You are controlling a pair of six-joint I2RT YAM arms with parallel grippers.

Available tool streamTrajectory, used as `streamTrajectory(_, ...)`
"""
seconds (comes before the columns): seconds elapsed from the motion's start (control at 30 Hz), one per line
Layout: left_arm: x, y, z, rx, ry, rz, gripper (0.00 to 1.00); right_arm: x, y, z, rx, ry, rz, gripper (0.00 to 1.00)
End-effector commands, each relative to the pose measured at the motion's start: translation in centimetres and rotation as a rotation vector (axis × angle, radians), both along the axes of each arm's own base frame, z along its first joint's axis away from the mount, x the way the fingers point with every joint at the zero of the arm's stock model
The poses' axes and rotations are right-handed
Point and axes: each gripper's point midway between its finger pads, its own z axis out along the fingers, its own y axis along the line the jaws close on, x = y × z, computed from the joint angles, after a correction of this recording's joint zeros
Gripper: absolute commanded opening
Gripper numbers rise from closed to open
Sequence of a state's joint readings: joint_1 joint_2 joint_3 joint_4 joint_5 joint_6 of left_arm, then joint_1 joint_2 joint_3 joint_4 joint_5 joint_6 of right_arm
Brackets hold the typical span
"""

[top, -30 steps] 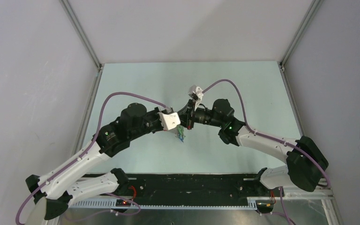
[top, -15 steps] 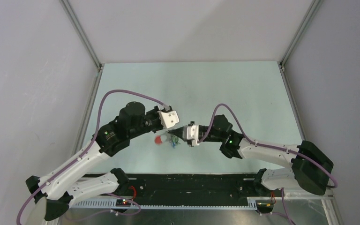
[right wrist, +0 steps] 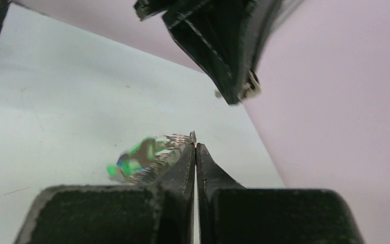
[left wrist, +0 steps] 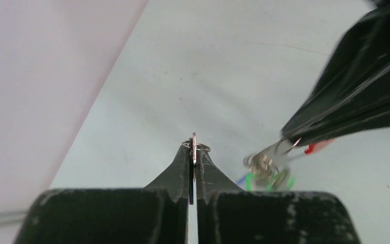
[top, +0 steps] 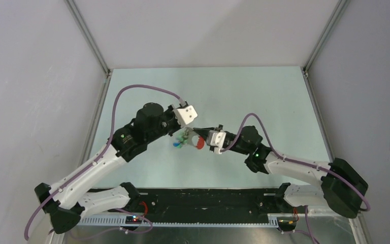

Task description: Remove the keys from the keyring

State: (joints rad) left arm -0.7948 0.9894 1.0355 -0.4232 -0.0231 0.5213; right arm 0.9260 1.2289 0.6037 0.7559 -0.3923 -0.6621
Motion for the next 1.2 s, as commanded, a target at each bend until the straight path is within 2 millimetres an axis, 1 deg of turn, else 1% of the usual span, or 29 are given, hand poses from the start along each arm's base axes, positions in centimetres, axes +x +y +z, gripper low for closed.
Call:
streamTrajectory(0.0, 2.8, 0.5, 3.0, -0.114, -0.012, 0.173, 0.00, 1.6, -4.2, 5.6, 0.239, 0.088, -0.149, 0.00)
streamTrajectory(0.1, 3.9, 0.3, 2.8, -0.129, 0.018, 0.223, 0.00, 2.2, -7.2, 6.7, 0.287, 0.154, -0.242, 0.00)
streamTrajectory(0.13, 4.3, -0.2, 2.1, -0.133, 0.044, 0.233, 0.00, 2.0, -8.2, 7.7, 0.321, 0.162, -0.258, 0.00)
streamTrajectory(0.17, 4.6, -0.5, 2.3, -0.146, 0.052, 0.238, 0.00, 2.7, -9.3, 7.6, 0.328, 0.185, -0.318, 0.00)
streamTrajectory(0.2, 5.0, -1.3, 1.5, -0.167, 0.093, 0.251, 0.00, 2.5, -10.5, 8.7, 0.367, 0.183, -0.340, 0.00)
streamTrajectory(0.23, 5.4, -1.8, 1.8, -0.195, 0.108, 0.259, 0.00, 3.4, -11.9, 8.8, 0.393, 0.199, -0.418, 0.00)
streamTrajectory(0.27, 5.9, -3.1, 0.6, -0.218, 0.169, 0.263, 0.00, 3.3, -13.2, 9.9, 0.444, 0.204, -0.451, 0.00)
streamTrajectory(0.3, 6.6, -4.7, -0.3, -0.227, 0.212, 0.249, 0.00, 4.3, -15.1, 10.2, 0.493, 0.219, -0.546, 0.00)
streamTrajectory(0.33, 6.8, -5.5, -0.9, -0.261, 0.258, 0.261, 0.00, 4.5, -16.9, 11.0, 0.548, 0.231, -0.616, 0.00)
streamTrajectory(0.4, 8.2, -8.1, -2.8, -0.300, 0.342, 0.275, 0.00, 4.7, -19.1, 11.9, 0.581, 0.220, -0.692, 0.00)
streamTrajectory(0.43, 9.3, -9.7, -4.0, -0.305, 0.375, 0.274, 0.00, 4.8, -19.7, 12.1, 0.585, 0.215, -0.717, 0.00)
streamTrajectory(0.47, 9.9, -10.7, -4.6, -0.326, 0.411, 0.283, 0.00, 4.7, -20.7, 12.4, 0.590, 0.209, -0.755, 0.00)
streamTrajectory(0.5, 11.0, -12.5, -5.5, -0.333, 0.438, 0.271, 0.00, 4.7, -21.2, 12.6, 0.598, 0.207, -0.774, 0.00)
streamTrajectory(0.53, 11.4, -13.6, -5.9, -0.352, 0.467, 0.266, 0.00, 4.6, -22.1, 13.0, 0.618, 0.203, -0.805, 0.00)
streamTrajectory(0.57, 12.5, -15.5, -6.7, -0.360, 0.491, 0.248, 0.00, 4.5, -22.6, 13.3, 0.628, 0.199, -0.819, 0.00)
streamTrajectory(0.6, 13.0, -16.5, -6.8, -0.380, 0.511, 0.245, 0.00, 4.1, -23.5, 13.8, 0.656, 0.197, -0.839, 0.00)
streamTrajectory(0.63, 14.1, -18.3, -7.0, -0.397, 0.524, 0.225, 0.00, 4.0, -23.9, 14.0, 0.666, 0.196, -0.848, 0.00)
streamTrajectory(0.67, 14.6, -19.2, -7.0, -0.417, 0.538, 0.225, 0.00, 3.7, -24.7, 14.4, 0.690, 0.193, -0.867, 0.00)
streamTrajectory(0.7, 15.7, -20.7, -7.1, -0.441, 0.549, 0.213, 0.00, 3.5, -25.1, 14.6, 0.698, 0.190, -0.875, 0.00)
streamTrajectory(0.73, 16.1, -21.4, -7.0, -0.452, 0.552, 0.207, 0.00, 3.2, -25.8, 14.9, 0.714, 0.189, -0.891, 0.00)
streamTrajectory(0.77, 17.1, -22.7, -7.0, -0.476, 0.557, 0.201, 0.00, 2.8, -26.4, 15.3, 0.731, 0.183, -0.896, 0.00)
streamTrajectory(0.83, 18.3, -24.4, -7.0, -0.520, 0.569, 0.197, 0.00, 2.3, -27.5, 15.7, 0.748, 0.176, -0.924, 0.00)
streamTrajectory(0.87, 18.7, -25.3, -5.6, -0.557, 0.563, 0.169, 0.00, 2.2, -28.0, 15.7, 0.757, 0.176, -0.942, 0.00)
streamTrajectory(0.9, 19.2, -26.2, -7.1, -0.574, 0.599, 0.175, 0.00, 1.8, -28.5, 16.0, 0.770, 0.167, -0.948, 0.00)
streamTrajectory(1.0, 19.8, -29.2, -7.8, -0.658, 0.666, 0.113, 0.00, 1.3, -29.6, 16.4, 0.789, 0.152, -0.975, 0.00)
streamTrajectory(1.07, 19.9, -30.2, -8.4, -0.708, 0.705, 0.104, 0.01, 1.1, -30.0, 16.5, 0.792, 0.141, -0.987, 0.00)
streamTrajectory(1.1, 19.9, -30.4, -8.6, -0.724, 0.722, 0.107, 0.04, 1.1, -30.2, 16.5, 0.789, 0.137, -0.994, 0.00)
streamTrajectory(1.13, 19.9, -30.7, -9.1, -0.726, 0.729, 0.103, 0.16, 1.1, -30.3, 16.5, 0.787, 0.135, -0.999, 0.00)
streamTrajectory(1.17, 19.9, -30.7, -9.3, -0.723, 0.734, 0.100, 0.20, 1.0, -30.4, 16.5, 0.788, 0.135, -1.005, 0.00)
